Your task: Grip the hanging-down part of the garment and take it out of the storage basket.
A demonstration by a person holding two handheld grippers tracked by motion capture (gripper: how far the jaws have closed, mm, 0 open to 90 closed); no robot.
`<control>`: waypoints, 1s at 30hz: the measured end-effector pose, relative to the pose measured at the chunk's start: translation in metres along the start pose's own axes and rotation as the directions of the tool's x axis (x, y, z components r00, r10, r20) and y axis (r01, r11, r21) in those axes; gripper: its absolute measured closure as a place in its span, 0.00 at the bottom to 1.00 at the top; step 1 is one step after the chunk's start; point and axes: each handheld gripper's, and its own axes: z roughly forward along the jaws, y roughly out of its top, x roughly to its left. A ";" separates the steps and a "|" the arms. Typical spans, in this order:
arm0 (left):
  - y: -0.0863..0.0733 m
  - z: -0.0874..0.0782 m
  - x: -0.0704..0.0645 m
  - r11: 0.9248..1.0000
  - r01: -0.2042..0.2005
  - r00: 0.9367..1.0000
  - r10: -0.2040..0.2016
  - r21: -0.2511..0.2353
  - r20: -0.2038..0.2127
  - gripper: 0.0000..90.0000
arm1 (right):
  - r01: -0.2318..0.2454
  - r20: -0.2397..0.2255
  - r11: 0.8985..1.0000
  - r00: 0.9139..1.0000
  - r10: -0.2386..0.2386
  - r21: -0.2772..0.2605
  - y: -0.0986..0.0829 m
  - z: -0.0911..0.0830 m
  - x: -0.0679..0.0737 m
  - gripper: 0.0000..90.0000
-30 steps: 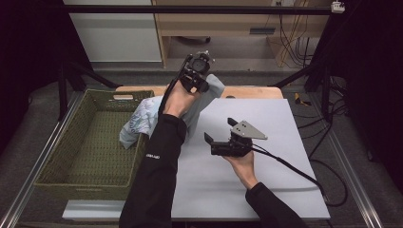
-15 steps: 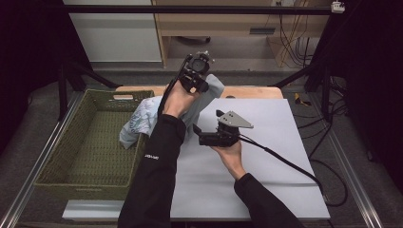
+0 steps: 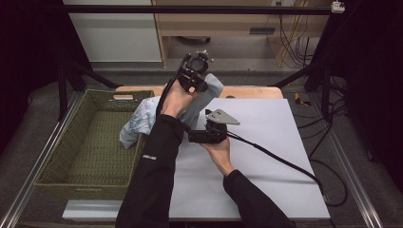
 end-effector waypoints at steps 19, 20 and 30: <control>-0.001 0.000 -0.001 1.000 0.000 1.000 0.000 0.003 -0.012 0.89 | -0.002 -0.001 0.999 1.000 0.002 0.041 -0.005 0.025 0.001 0.54; -0.001 0.000 -0.001 1.000 0.000 1.000 0.000 0.003 -0.012 0.89 | -0.002 -0.001 0.999 1.000 0.002 0.041 -0.005 0.025 0.001 0.54; -0.002 -0.004 0.001 1.000 -0.009 1.000 0.009 0.008 -0.014 0.89 | 0.002 0.005 0.996 1.000 -0.003 0.094 0.000 0.019 -0.001 0.92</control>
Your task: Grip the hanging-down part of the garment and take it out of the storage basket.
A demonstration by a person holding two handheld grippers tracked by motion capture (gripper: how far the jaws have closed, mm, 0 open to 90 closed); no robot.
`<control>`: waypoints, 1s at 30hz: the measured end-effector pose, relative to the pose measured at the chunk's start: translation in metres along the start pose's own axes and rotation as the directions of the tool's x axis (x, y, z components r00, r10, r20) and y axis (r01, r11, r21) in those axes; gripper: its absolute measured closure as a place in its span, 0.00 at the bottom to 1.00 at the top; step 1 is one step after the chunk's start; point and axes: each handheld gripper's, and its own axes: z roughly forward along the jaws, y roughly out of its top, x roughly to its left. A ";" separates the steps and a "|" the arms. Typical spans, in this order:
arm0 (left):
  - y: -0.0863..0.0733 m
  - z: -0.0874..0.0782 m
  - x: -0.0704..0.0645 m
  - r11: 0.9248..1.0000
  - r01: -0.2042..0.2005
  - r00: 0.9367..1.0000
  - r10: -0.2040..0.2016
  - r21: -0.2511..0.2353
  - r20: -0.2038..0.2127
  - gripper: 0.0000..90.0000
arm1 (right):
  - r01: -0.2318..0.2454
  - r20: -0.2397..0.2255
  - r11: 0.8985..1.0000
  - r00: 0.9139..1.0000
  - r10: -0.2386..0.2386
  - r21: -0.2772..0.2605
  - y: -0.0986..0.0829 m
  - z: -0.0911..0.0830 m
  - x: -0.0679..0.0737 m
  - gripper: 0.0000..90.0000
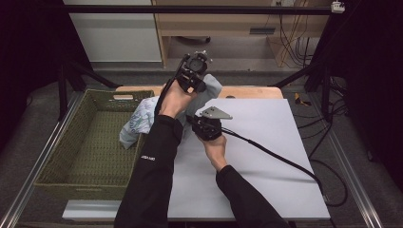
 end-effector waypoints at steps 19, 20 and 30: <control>-0.005 -0.009 0.002 1.000 0.021 1.000 -0.021 -0.023 -0.003 0.89 | 0.078 -0.032 0.996 0.996 -0.079 -0.047 0.013 -0.065 -0.007 0.94; -0.005 -0.009 0.002 1.000 0.021 1.000 -0.021 -0.023 -0.003 0.89 | 0.080 -0.018 0.995 0.997 -0.081 -0.052 0.014 -0.068 -0.008 0.94; -0.004 -0.005 -0.006 1.000 0.009 0.999 -0.008 -0.018 0.034 0.89 | 0.088 0.007 0.995 0.996 -0.088 -0.054 0.022 -0.110 -0.031 0.94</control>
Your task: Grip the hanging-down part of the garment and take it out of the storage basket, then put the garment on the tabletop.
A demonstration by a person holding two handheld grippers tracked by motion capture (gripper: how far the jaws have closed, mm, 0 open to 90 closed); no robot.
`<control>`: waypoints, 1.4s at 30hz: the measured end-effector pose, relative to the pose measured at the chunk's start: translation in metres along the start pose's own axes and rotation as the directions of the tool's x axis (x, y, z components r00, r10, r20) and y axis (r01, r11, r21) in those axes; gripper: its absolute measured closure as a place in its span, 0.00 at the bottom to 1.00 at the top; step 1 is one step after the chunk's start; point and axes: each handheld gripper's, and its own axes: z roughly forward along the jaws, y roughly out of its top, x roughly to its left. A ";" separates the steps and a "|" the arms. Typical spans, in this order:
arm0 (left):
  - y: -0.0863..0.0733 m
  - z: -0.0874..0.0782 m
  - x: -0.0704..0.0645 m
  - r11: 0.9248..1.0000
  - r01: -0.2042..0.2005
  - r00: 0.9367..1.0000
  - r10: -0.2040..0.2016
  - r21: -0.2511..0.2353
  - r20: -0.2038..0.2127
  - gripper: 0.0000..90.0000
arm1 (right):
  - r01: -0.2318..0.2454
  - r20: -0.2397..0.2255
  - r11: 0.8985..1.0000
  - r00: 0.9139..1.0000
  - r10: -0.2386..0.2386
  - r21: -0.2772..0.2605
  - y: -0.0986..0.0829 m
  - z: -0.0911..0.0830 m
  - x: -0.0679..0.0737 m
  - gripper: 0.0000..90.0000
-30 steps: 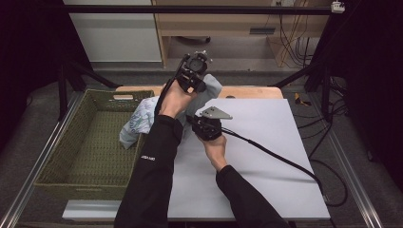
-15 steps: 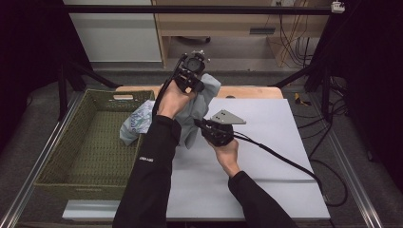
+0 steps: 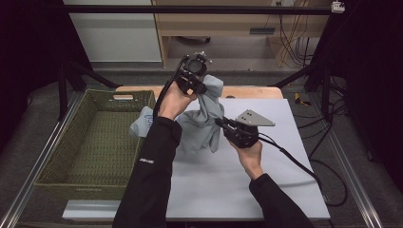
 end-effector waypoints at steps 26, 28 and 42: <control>-0.005 0.008 -0.032 0.994 -0.103 0.994 0.102 0.022 0.048 0.89 | -0.043 0.057 0.997 0.997 0.046 -0.066 -0.015 -0.043 -0.022 0.06; -0.008 0.011 -0.035 0.994 -0.106 0.993 0.105 0.021 0.051 0.89 | -0.060 0.057 0.996 0.996 0.063 -0.064 -0.019 -0.048 -0.021 0.03; -0.024 0.022 -0.046 0.992 -0.130 0.988 0.129 0.007 0.085 0.89 | -0.060 0.059 0.995 0.996 0.065 -0.082 -0.035 -0.073 -0.028 0.01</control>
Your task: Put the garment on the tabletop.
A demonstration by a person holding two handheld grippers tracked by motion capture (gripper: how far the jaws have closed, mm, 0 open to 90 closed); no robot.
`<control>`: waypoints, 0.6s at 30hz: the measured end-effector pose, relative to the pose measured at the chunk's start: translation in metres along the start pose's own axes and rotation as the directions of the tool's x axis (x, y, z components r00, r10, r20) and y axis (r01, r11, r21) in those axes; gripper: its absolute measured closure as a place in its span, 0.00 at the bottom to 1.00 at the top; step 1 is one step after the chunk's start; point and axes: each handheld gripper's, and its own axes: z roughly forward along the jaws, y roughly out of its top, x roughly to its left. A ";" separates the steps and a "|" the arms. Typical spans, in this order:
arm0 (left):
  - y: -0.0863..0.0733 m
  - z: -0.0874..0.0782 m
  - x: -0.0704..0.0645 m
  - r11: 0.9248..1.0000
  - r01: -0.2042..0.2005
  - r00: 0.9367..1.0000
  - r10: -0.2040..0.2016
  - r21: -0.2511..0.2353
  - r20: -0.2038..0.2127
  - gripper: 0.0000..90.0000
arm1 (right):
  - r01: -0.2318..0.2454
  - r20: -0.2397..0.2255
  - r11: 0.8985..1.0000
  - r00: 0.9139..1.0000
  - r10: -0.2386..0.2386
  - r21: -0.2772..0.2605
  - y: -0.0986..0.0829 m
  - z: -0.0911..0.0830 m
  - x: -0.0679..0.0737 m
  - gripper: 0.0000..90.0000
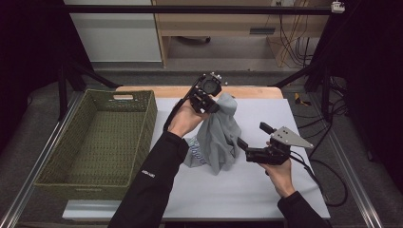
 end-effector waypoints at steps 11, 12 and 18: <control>-0.014 0.024 -0.011 0.999 -0.024 0.999 0.023 0.029 0.036 0.89 | -0.005 0.020 1.000 1.000 0.004 0.005 -0.022 -0.021 -0.013 0.01; -0.015 0.027 -0.013 0.999 -0.025 0.999 0.024 0.033 0.042 0.89 | -0.028 0.018 1.000 0.999 0.028 0.011 -0.024 -0.023 -0.012 0.01; -0.021 0.043 -0.017 0.997 -0.036 0.998 0.033 0.065 0.054 0.88 | -0.041 0.029 0.999 0.999 0.040 0.027 -0.032 -0.030 -0.017 0.01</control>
